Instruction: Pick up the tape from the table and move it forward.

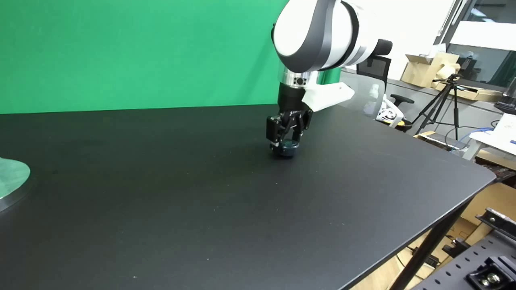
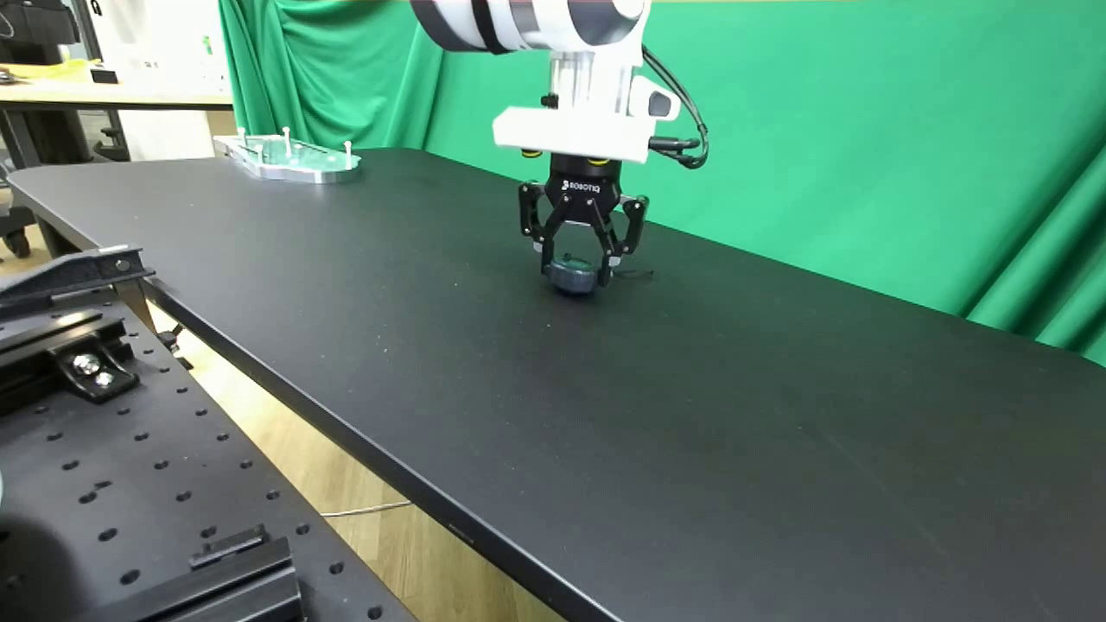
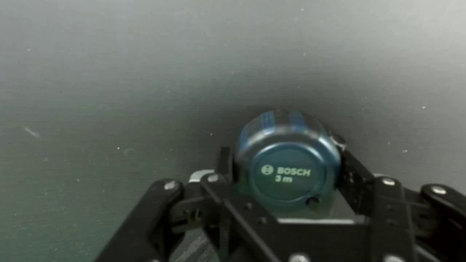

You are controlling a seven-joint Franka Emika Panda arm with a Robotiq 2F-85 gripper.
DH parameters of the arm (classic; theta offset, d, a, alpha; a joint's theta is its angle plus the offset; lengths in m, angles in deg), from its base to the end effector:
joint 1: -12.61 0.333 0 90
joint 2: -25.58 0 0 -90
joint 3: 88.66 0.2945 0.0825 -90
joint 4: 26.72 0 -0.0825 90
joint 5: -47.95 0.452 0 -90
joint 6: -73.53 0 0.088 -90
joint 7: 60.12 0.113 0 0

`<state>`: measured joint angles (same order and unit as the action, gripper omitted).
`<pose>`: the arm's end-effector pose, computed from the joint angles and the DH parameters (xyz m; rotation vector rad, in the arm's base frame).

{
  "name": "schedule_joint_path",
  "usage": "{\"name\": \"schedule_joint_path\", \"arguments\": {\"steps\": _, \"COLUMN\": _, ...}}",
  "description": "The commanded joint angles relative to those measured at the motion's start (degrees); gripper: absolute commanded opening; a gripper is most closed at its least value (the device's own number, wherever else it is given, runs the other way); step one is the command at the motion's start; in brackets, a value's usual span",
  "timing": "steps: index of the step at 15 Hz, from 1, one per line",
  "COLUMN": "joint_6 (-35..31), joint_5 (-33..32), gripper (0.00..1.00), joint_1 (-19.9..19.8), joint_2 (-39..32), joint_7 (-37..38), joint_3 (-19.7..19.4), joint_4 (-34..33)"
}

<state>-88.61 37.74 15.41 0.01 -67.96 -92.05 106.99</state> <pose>0.5316 -0.0006 0.0610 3.0188 0.4583 0.0645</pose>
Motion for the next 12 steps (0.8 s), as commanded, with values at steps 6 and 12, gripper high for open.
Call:
{"name": "schedule_joint_path", "arguments": {"steps": 6, "joint_6": -0.69, "joint_5": -0.02, "gripper": 1.0, "joint_1": -0.51, "joint_2": 4.59, "joint_7": 0.44, "joint_3": 1.13, "joint_4": 1.78}}
{"name": "schedule_joint_path", "arguments": {"steps": 12, "joint_6": -0.01, "joint_5": 5.63, "gripper": 1.0, "joint_1": -3.23, "joint_2": 13.37, "joint_7": -1.2, "joint_3": 5.62, "joint_4": 6.88}}
